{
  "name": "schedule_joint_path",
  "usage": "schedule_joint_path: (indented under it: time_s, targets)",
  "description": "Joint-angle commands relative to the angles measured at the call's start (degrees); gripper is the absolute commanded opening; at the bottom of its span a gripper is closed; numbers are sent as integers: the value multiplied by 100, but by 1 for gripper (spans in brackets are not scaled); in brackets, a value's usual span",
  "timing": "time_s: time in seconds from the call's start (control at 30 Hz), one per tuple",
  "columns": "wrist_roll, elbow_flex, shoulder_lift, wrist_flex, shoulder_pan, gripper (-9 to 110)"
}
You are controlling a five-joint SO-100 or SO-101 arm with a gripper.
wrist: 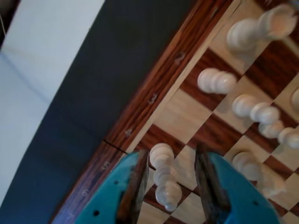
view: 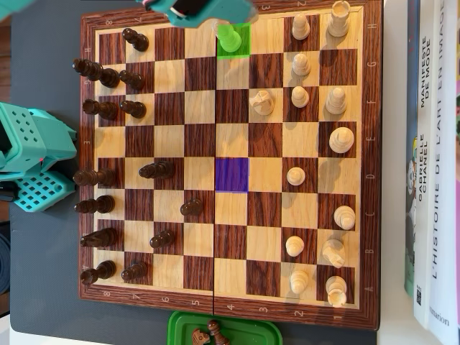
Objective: Play chess
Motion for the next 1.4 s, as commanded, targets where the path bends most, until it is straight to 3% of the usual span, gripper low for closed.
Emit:
schedule_joint_path:
  time_s: [0.0, 0.3, 0.73, 1.0, 1.37]
  targets:
    - [35, -334, 466, -53, 53, 16]
    - [53, 158, 2039, -387, 668, 16]
    - [9, 1644, 4324, -1644, 2435, 16]
    - [44, 2883, 5238, -3375, 2769, 16]
    - [53, 5019, 6240, -7251, 2725, 16]
